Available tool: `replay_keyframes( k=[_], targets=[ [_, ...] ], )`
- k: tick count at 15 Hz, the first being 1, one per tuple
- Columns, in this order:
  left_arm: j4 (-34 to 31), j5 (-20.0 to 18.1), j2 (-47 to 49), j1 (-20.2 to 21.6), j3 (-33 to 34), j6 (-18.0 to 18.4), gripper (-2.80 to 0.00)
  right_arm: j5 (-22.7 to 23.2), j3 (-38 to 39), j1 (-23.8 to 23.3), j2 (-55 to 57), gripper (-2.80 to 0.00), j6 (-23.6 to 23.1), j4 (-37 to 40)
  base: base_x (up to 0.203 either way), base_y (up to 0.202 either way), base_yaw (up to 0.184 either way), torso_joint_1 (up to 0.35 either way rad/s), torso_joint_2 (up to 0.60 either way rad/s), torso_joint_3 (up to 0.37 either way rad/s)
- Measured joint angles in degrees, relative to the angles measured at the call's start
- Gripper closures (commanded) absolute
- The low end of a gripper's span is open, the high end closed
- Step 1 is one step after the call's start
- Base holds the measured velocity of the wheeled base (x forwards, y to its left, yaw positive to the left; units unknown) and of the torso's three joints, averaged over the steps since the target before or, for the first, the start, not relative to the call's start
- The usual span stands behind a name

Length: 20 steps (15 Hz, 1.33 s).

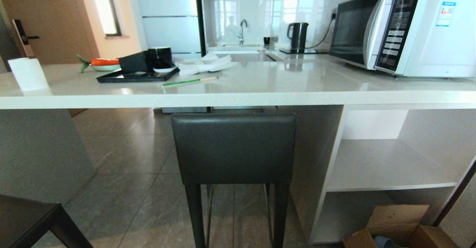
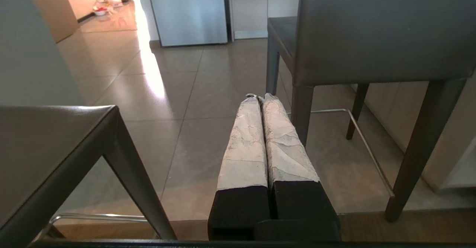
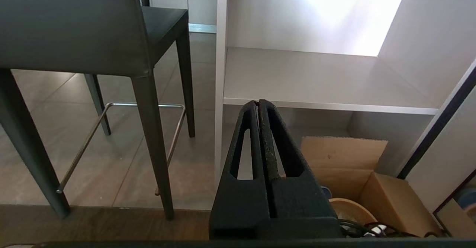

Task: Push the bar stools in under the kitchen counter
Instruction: Push the gray chair back under the dining table

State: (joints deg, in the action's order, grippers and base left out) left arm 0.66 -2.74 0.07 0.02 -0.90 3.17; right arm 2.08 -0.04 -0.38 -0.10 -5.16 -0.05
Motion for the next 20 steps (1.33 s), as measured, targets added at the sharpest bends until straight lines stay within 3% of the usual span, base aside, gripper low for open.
replay_keyframes(
  k=[13,20],
  targets=[
    [1.0,0.7,-0.1,0.0,0.3,-2.2,0.0,-0.9,0.0,0.1,0.1,0.0,2.3,0.0,-0.005,0.0,0.0,0.001,0.0,0.0],
    [3.9,0.6,-0.1,0.0,0.9,-2.1,0.0,-1.0,0.0,0.1,0.1,0.0,2.3,0.0,-0.192,0.0,-0.001,0.0,0.0,0.002]
  ],
)
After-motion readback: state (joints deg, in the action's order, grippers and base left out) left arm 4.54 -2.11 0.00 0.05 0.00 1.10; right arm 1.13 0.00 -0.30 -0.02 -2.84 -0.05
